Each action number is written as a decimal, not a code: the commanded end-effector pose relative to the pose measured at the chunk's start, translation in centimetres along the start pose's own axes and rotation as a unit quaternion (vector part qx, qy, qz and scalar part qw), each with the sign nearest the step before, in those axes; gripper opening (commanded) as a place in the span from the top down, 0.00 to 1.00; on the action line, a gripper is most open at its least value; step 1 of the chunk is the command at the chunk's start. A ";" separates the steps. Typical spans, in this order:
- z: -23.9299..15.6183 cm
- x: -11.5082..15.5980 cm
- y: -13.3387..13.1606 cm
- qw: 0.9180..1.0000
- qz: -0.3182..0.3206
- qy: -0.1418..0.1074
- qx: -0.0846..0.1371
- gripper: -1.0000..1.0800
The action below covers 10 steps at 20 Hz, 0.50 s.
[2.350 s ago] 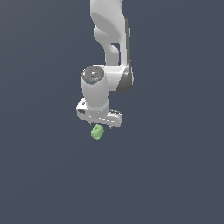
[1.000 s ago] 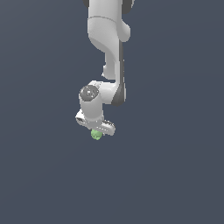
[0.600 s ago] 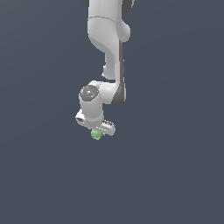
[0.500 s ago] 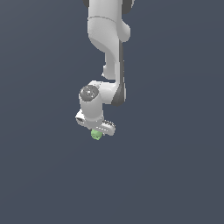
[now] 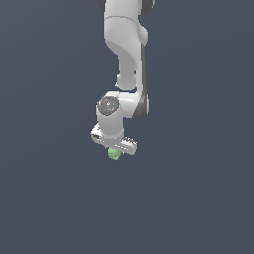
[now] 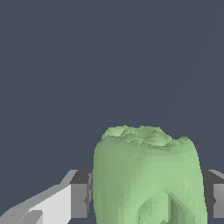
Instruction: Pick up the object and move it to a goal position.
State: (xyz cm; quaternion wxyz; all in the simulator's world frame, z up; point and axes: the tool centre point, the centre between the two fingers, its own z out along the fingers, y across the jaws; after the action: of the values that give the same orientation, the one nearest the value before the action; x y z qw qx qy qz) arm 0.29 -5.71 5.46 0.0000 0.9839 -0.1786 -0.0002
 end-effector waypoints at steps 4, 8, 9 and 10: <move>-1.6 0.0 -4.6 1.000 -0.001 0.000 0.000 1.00; -3.0 0.1 -8.7 1.000 -0.001 0.000 0.000 1.00; -3.3 0.1 -9.8 1.000 -0.001 0.000 0.000 1.00; -3.7 0.1 -10.9 1.000 -0.001 0.000 0.000 1.00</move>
State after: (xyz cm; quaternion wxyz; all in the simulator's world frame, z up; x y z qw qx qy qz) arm 3.66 2.87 8.57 0.0001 0.9841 -0.1779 0.0001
